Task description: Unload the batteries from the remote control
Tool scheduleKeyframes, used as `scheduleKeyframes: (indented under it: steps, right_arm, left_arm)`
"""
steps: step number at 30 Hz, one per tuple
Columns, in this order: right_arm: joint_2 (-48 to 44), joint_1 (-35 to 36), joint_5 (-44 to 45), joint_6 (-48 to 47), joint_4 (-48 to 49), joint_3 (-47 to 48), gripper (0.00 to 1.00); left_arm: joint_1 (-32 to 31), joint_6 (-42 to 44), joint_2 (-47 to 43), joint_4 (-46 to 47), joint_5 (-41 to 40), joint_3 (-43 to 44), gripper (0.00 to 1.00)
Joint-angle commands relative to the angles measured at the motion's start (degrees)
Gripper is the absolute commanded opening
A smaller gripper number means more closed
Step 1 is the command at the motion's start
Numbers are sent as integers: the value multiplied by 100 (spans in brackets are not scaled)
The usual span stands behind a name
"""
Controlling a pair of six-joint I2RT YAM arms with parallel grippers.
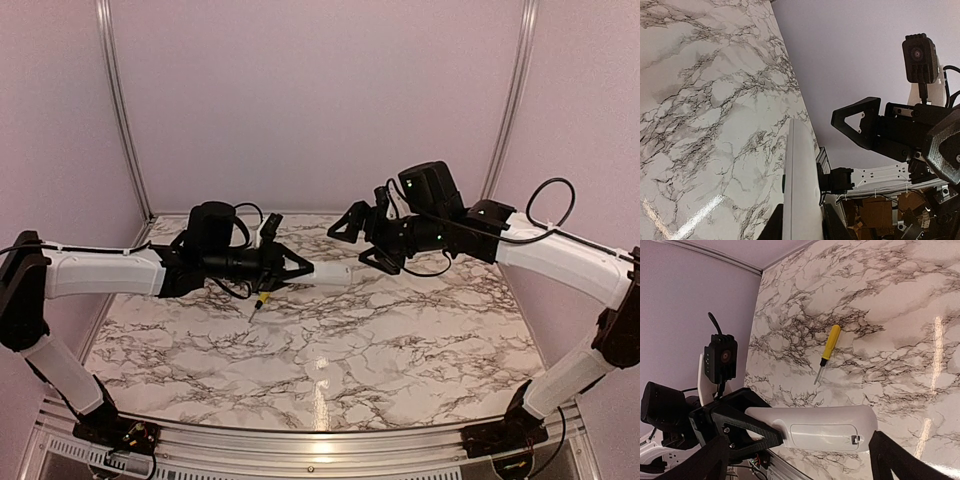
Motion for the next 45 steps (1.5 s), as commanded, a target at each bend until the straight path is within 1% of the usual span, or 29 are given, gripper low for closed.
scheduleKeyframes:
  steps: [1, 12, 23, 31, 45]
  right_arm:
    - [150, 113, -32, 56, 87, 220, 95]
    - [209, 175, 68, 182, 83, 211, 91]
    - [234, 177, 107, 204, 42, 206, 90]
    - [232, 177, 145, 198, -20, 199, 89]
    - [210, 177, 86, 161, -61, 142, 83]
  left_arm:
    - [-9, 37, 98, 229, 139, 247, 0]
    - [-9, 58, 176, 118, 178, 410, 0]
    - [-11, 99, 227, 106, 227, 490, 0]
    - [-12, 94, 199, 201, 256, 482, 0]
    - [-13, 64, 161, 429, 322, 429, 0]
